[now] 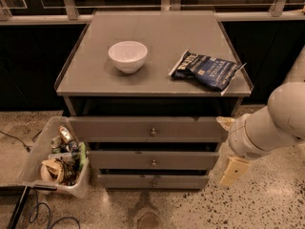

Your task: Open bottom drawer

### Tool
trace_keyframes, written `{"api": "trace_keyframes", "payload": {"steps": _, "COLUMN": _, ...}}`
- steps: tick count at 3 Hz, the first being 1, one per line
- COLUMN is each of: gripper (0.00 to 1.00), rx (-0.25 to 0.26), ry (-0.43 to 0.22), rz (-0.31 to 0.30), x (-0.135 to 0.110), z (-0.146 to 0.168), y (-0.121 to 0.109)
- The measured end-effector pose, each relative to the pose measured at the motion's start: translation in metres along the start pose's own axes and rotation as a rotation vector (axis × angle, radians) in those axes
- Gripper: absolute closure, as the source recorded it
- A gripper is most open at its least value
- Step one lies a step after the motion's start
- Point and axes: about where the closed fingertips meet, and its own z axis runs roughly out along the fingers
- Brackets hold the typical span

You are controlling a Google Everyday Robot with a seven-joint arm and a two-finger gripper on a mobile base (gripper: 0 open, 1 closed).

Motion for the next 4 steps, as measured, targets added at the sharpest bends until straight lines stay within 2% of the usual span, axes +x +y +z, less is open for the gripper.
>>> {"api": "trace_keyframes", "payload": {"steps": 1, "gripper": 0.0, "rx": -0.021, "ry": 0.016, "rz": -0.019, "x": -0.009, "z": 0.02, "y": 0.009}}
{"api": "trace_keyframes", "payload": {"steps": 2, "gripper": 0.0, "rx": -0.082, "ry": -0.026, "rz": -0.03, "x": -0.014, "z": 0.069, "y": 0.016}}
{"api": "trace_keyframes", "payload": {"steps": 3, "gripper": 0.0, "rx": -0.153, "ry": -0.106, "rz": -0.006, "x": 0.004, "z": 0.13, "y": 0.028}}
{"api": "trace_keyframes", "payload": {"steps": 4, "gripper": 0.0, "rx": -0.203, "ry": -0.223, "rz": 0.013, "x": 0.02, "z": 0.179, "y": 0.041}}
